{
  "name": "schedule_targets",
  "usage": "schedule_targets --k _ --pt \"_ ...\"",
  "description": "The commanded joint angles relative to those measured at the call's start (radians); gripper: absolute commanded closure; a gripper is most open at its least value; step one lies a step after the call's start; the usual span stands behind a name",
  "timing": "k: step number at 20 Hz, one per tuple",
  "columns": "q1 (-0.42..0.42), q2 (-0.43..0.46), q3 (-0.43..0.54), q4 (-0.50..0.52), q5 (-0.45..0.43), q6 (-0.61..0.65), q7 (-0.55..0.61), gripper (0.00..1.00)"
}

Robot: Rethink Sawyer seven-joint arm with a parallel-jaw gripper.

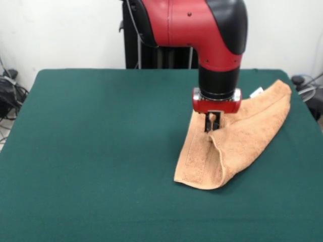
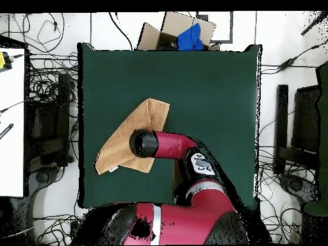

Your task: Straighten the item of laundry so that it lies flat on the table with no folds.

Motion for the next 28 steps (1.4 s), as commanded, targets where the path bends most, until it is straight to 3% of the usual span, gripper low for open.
schedule_targets --k 1,7,16,28 --pt "0.026 0.024 0.032 -0.053 0.085 0.044 0.200 1.00" --pt "0.042 0.007 0.046 -0.067 0.138 0.080 0.207 1.00" --pt "0.078 -0.086 0.029 -0.099 0.228 0.229 0.235 1.00" --pt "0.116 0.003 -0.013 -0.232 0.279 0.272 0.243 1.00"
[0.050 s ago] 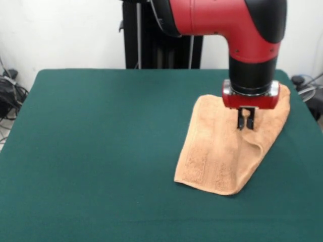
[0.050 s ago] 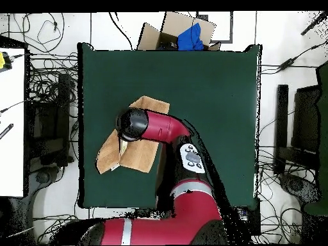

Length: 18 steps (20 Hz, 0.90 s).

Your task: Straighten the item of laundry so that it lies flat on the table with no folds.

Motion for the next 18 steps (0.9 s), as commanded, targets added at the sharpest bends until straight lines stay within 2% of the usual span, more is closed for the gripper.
schedule_targets --k 1,7,18 --pt "0.035 0.078 -0.014 -0.122 0.069 0.037 0.244 1.00" --pt "0.057 0.138 -0.027 -0.194 0.096 0.031 0.256 1.00" --pt "0.108 0.175 -0.066 -0.310 0.151 0.118 0.302 1.00"
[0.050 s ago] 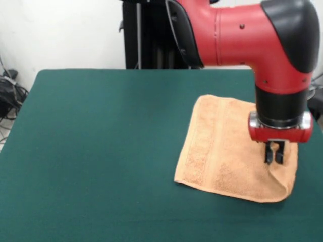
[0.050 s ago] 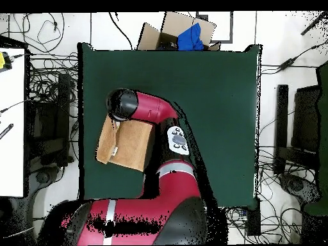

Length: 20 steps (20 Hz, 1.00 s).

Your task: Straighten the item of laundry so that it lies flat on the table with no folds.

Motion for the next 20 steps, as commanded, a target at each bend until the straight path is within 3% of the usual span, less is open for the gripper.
schedule_targets --k 1,20 --pt "0.039 0.043 -0.054 -0.086 0.068 0.111 0.305 1.00" --pt "0.155 0.073 -0.106 -0.169 0.185 0.152 0.428 1.00"
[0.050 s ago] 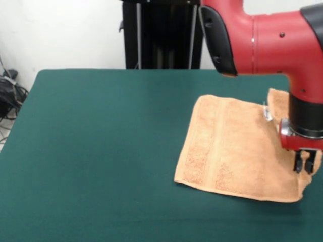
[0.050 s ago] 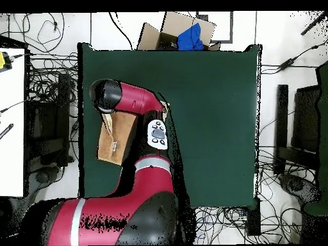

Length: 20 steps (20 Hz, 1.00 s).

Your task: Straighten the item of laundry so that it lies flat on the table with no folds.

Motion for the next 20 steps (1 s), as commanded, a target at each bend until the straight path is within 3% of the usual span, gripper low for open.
schedule_targets --k 1,20 --pt "0.041 0.014 -0.028 -0.037 0.073 0.077 0.355 1.00" --pt "0.025 0.053 -0.023 -0.025 0.065 0.032 0.303 1.00"
